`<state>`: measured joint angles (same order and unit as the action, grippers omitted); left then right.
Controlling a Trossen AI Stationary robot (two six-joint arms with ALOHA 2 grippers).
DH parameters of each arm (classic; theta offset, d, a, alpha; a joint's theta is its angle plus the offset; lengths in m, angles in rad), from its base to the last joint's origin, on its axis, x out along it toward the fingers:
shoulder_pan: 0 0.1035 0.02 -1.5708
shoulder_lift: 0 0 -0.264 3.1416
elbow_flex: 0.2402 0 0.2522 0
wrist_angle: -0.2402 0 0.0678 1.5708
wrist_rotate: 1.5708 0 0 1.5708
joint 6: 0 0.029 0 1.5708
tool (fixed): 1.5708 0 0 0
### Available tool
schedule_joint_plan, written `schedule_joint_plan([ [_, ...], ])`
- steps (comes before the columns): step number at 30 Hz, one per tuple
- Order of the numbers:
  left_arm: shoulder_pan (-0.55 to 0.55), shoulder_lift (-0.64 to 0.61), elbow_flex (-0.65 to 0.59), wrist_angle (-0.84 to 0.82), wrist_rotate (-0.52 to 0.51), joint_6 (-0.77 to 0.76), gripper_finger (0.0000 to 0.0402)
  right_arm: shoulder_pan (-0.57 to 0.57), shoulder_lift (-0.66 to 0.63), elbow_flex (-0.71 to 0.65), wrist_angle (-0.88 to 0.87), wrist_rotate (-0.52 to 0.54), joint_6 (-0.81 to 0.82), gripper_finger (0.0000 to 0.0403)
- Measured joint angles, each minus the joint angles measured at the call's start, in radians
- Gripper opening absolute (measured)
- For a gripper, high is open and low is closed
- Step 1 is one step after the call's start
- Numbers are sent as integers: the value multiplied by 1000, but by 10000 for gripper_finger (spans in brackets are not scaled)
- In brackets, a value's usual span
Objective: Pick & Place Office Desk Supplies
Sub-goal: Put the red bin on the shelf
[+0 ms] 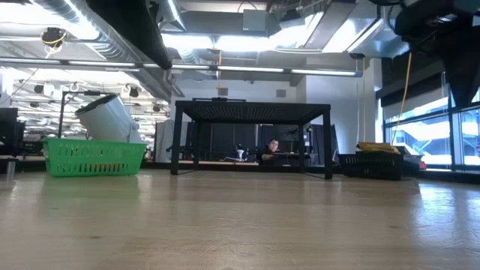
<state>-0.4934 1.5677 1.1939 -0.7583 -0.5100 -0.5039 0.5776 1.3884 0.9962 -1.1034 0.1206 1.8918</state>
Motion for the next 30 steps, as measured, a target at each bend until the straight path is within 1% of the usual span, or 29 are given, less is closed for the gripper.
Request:
schedule_joint_plan([
  [6,0,0,0,0,14,27,114,58,17,0,0,85,146,168],
  [9,0,0,0,4,13,-11,114,81,54,0,0,109,175,168],
  [12,1,0,0,21,11,-52,114,90,97,0,-1,71,172,168],
  [15,1,0,0,42,11,-58,114,90,129,0,-6,22,173,168],
  [22,1,0,0,60,15,-59,114,92,196,0,-8,40,191,168],
  [30,0,0,0,60,16,-59,114,92,267,0,-7,27,194,168],
])
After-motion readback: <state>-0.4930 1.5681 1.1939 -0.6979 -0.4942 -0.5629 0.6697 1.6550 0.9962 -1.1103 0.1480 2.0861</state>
